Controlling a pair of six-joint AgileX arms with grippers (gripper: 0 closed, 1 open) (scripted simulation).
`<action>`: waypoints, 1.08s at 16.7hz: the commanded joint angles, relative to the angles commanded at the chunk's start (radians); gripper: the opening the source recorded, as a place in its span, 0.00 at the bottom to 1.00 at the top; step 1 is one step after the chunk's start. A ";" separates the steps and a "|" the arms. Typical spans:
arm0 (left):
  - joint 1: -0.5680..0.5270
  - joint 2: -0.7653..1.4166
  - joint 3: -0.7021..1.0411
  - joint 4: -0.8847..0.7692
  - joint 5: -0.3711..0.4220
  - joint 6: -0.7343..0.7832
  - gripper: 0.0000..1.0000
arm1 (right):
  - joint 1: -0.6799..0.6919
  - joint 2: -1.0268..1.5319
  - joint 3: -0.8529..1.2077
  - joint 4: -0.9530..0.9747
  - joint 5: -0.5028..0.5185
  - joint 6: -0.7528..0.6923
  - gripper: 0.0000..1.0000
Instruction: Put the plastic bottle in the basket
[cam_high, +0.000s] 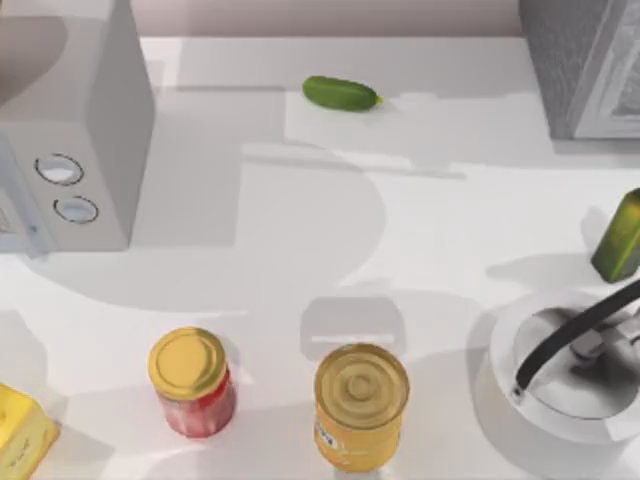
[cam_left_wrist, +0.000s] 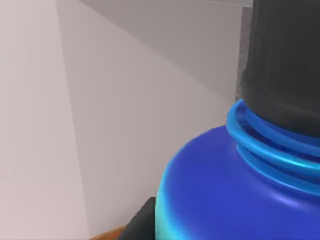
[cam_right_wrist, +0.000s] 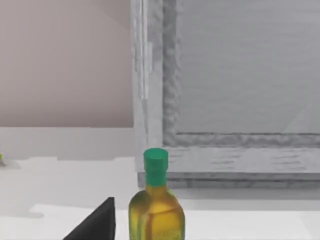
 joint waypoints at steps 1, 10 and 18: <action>-0.007 0.052 0.085 -0.009 0.000 -0.019 0.00 | 0.000 0.000 0.000 0.000 0.000 0.000 1.00; -0.046 0.338 0.511 -0.054 0.003 -0.131 0.00 | 0.000 0.000 0.000 0.000 0.000 0.000 1.00; -0.051 0.326 0.471 -0.018 -0.009 -0.157 0.00 | 0.000 0.000 0.000 0.000 0.000 0.000 1.00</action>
